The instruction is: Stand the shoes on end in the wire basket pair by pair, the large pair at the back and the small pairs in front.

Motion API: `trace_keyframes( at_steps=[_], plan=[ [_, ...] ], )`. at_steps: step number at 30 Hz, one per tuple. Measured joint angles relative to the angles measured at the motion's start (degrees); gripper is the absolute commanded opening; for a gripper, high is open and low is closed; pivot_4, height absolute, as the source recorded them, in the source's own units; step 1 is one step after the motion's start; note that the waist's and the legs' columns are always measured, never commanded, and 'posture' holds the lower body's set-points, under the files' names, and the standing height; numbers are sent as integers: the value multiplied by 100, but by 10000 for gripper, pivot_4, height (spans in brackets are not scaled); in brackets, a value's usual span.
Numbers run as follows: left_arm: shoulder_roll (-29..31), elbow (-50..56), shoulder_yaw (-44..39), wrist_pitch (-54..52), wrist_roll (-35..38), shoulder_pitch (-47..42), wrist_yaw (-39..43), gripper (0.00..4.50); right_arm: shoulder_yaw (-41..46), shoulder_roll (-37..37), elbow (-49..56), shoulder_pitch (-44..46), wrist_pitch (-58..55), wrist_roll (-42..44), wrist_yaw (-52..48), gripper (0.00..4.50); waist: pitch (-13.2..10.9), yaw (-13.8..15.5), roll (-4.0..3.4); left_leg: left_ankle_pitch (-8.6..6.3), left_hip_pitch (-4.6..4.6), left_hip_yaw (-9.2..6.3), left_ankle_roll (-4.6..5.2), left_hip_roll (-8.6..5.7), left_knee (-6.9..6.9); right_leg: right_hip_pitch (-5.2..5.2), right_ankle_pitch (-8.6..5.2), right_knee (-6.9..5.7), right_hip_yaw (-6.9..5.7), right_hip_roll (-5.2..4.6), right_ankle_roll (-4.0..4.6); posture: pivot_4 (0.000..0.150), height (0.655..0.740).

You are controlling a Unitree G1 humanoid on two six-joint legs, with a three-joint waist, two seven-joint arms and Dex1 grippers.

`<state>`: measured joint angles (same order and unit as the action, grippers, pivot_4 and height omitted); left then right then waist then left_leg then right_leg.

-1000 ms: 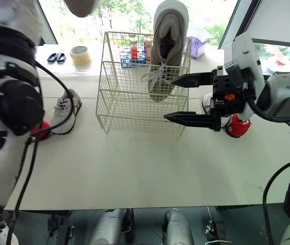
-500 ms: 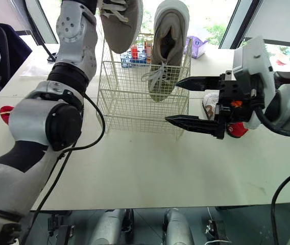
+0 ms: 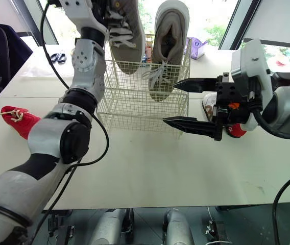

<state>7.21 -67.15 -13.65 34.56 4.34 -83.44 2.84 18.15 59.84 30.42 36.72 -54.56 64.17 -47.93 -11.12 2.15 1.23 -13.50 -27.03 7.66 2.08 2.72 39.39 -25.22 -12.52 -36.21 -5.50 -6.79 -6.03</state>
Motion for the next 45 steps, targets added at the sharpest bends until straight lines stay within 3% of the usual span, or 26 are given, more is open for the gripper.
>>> trace_keyframes(
  at_steps=[8,12,15,18,23,28,32,33,37,41,45],
  plan=[
    [-66,741,175,-296,21,549,157,630,-432,-54,-301,233,278,-223,-244,45000,0,3,0,-2,19,0,3,2,0,19,0,-1,0,-1,0,1500,7351],
    [-247,2419,216,-1013,661,1570,864,630,-570,-227,-381,318,384,-268,-321,45000,2,-22,-4,-8,53,-5,12,9,-9,44,0,3,6,-2,1,1500,7351],
    [-247,3533,373,-1977,947,2335,1084,12899,-684,-279,-417,327,406,-325,-377,45000,2,-31,-4,-3,50,-3,3,7,-8,42,0,2,7,-2,1,1500,7351],
    [-118,5294,545,-3361,1239,3285,1036,27483,-846,-474,-584,397,510,-458,-474,45000,2,-86,-3,8,52,-4,-15,7,-9,44,0,2,9,-2,0,1500,7351],
    [444,7613,461,-5618,1960,4132,649,27483,-1092,-719,-841,431,614,-694,-586,45000,2,-148,-4,10,56,-12,-19,10,-9,46,0,-2,9,-1,0,1500,7351],
    [1402,8934,-225,-7398,3147,4720,658,27483,-1016,-946,-953,278,601,-794,-342,45000,3,-150,-6,10,60,-13,-21,12,-10,52,-1,-1,9,-2,1,1500,7351],
    [2453,9514,-721,-8316,4079,5836,1329,44034,-579,-986,-1508,234,467,-789,132,45000,7,-161,-12,10,62,-6,-23,12,-11,50,-2,1,14,-1,2,1500,7351],
    [2536,9592,-835,-8429,4247,6121,1447,44666,-406,-973,-1674,148,469,-864,274,45000,7,-133,-11,10,61,-6,-23,11,-11,52,-2,1,12,-1,2,1500,7351],
    [2289,9866,-839,-8491,4646,6462,1492,44666,-35,-1024,-1972,-490,493,-1068,622,45000,9,-29,-8,9,63,-6,-24,8,-9,69,-2,16,4,-3,4,1500,7351],
    [1459,10388,-555,-8471,5200,6616,864,44666,513,-1237,-2874,-653,1181,-1579,941,45000,12,9,-12,9,68,-4,-22,0,-8,71,-1,18,14,-4,5,1500,7351],
    [1213,10834,-222,-8468,5415,7136,440,44666,700,-1204,-3153,-1202,1637,-2129,1006,45000,21,-8,-26,15,79,1,-32,2,-20,69,-1,8,14,9,5,1500,7351]
  ],
)
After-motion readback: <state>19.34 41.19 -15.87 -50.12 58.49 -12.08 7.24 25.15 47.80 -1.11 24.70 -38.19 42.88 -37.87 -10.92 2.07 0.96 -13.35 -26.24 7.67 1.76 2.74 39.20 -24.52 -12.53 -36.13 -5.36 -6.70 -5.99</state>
